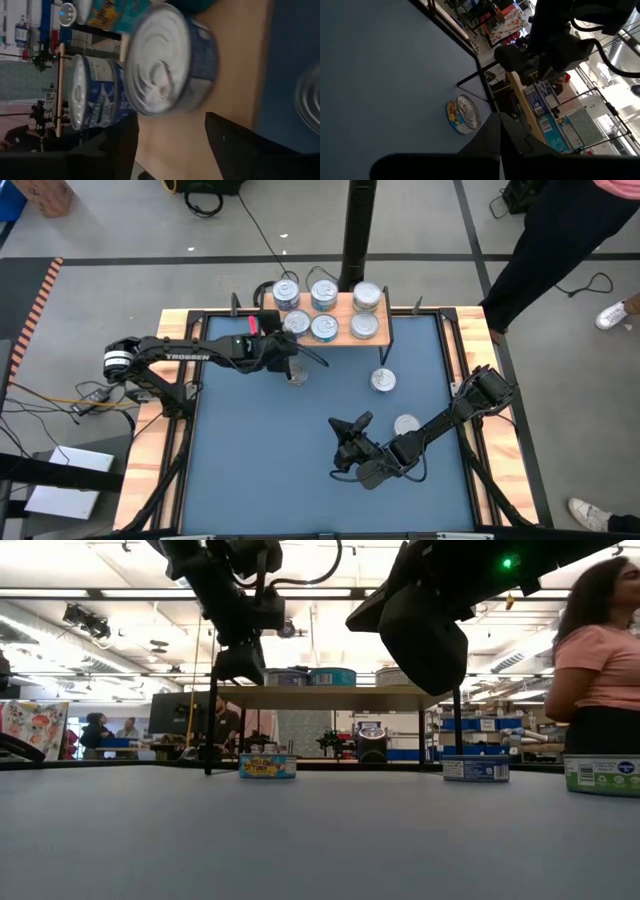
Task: Stack canned seafood by type on shelf
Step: Put the blue tuna can on the shelf aligned with the other blue tuna can, then stack the green tuna can on top of the green tuna can on the shelf
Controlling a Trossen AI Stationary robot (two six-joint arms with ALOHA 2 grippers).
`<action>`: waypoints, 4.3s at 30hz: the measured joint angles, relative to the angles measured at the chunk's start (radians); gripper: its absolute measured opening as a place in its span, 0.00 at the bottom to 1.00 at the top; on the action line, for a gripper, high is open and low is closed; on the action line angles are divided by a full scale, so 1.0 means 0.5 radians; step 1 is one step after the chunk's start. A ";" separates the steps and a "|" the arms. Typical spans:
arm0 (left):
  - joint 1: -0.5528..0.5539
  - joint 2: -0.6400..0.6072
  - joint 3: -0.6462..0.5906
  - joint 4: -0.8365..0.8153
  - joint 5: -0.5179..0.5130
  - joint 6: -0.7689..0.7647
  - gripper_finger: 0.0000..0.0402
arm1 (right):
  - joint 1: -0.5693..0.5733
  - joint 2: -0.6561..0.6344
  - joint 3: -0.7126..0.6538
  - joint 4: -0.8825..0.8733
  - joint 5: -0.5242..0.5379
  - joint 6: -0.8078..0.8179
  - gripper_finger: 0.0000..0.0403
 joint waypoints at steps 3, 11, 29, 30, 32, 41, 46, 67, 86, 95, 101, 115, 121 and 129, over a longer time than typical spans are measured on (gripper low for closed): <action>-0.001 0.000 0.000 -0.077 -0.009 -0.001 0.56 | 0.000 0.000 0.000 0.000 0.000 -0.001 0.01; -0.006 -0.070 0.015 -0.114 0.099 -0.072 0.44 | 0.005 0.000 0.000 -0.002 -0.001 -0.001 0.01; 0.330 -0.050 0.171 0.021 0.919 -0.477 0.01 | 0.006 0.000 0.000 -0.007 -0.057 0.015 0.01; 0.337 -0.043 0.171 0.020 0.917 -0.477 0.01 | 0.006 0.000 0.000 -0.008 -0.056 0.014 0.01; 0.347 -0.038 0.171 -0.012 0.909 -0.477 0.01 | 0.006 0.000 0.000 -0.010 -0.056 0.012 0.01; 0.346 -0.041 0.176 -0.114 0.850 -0.486 0.00 | 0.006 0.000 0.000 -0.018 -0.052 0.007 0.01; 0.318 -0.053 0.178 -0.212 0.779 -0.537 0.00 | 0.006 0.000 0.000 -0.019 -0.052 0.006 0.01; 0.283 -0.159 0.168 -0.321 0.808 -0.629 0.00 | 0.006 0.000 0.000 -0.018 -0.055 -0.006 0.01; 0.400 -0.175 0.150 -0.164 0.932 -0.580 0.00 | 0.002 0.000 0.000 0.012 -0.052 -0.007 0.01; 0.432 -0.173 0.111 -0.175 0.990 -0.523 0.00 | 0.000 0.000 0.000 0.011 -0.052 -0.010 0.01; 0.432 -0.173 0.111 -0.172 1.062 -0.527 0.00 | 0.000 0.001 0.000 0.011 -0.052 -0.010 0.01; 0.355 -0.228 0.111 -0.087 0.959 -0.476 0.00 | 0.000 0.001 0.000 0.042 -0.037 -0.010 0.01; 0.275 -0.307 0.111 0.013 0.945 -0.474 0.00 | -0.045 0.001 0.000 0.072 -0.169 0.110 0.00; 0.088 -0.326 0.111 0.392 1.087 -0.465 0.00 | -0.253 0.002 -0.107 0.074 -0.966 0.573 0.00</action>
